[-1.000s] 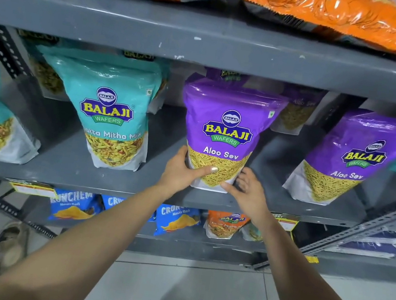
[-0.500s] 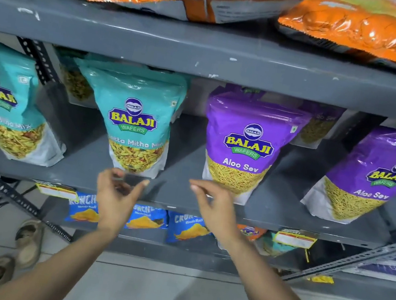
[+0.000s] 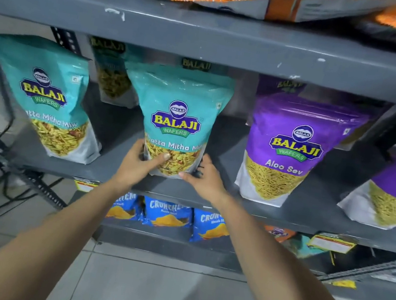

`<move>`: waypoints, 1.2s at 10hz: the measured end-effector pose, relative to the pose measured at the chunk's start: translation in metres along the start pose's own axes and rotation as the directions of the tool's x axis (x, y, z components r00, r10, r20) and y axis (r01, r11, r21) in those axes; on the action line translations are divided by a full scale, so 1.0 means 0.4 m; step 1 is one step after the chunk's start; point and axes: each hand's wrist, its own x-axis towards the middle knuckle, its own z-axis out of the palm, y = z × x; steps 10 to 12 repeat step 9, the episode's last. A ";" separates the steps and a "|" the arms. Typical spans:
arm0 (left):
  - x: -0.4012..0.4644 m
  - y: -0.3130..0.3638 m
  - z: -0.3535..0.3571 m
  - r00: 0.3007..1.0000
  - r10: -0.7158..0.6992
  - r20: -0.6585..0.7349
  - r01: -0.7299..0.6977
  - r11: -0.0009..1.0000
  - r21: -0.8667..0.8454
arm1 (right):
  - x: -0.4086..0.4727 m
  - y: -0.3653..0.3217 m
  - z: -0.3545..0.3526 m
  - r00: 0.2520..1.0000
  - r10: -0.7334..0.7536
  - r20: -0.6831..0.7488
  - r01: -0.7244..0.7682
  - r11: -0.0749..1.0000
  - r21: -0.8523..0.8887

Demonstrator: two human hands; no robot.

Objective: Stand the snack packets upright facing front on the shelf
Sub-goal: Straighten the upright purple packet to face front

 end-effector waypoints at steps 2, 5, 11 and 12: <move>-0.020 0.005 -0.025 1.000 0.013 0.016 -0.013 1.000 -0.014 | -0.026 -0.015 0.028 0.999 -0.008 -0.031 0.007 1.000 -0.021; -0.014 0.026 -0.045 0.996 0.012 0.092 -0.013 1.000 0.006 | -0.040 -0.037 0.039 0.999 0.015 -0.035 -0.015 1.000 -0.018; -0.045 0.015 -0.047 0.999 -0.015 0.031 0.014 1.000 0.025 | -0.055 -0.040 0.027 1.000 0.002 -0.003 -0.002 0.995 -0.100; -0.045 0.015 -0.047 0.999 -0.015 0.031 0.014 1.000 0.025 | -0.055 -0.040 0.027 1.000 0.002 -0.003 -0.002 0.995 -0.100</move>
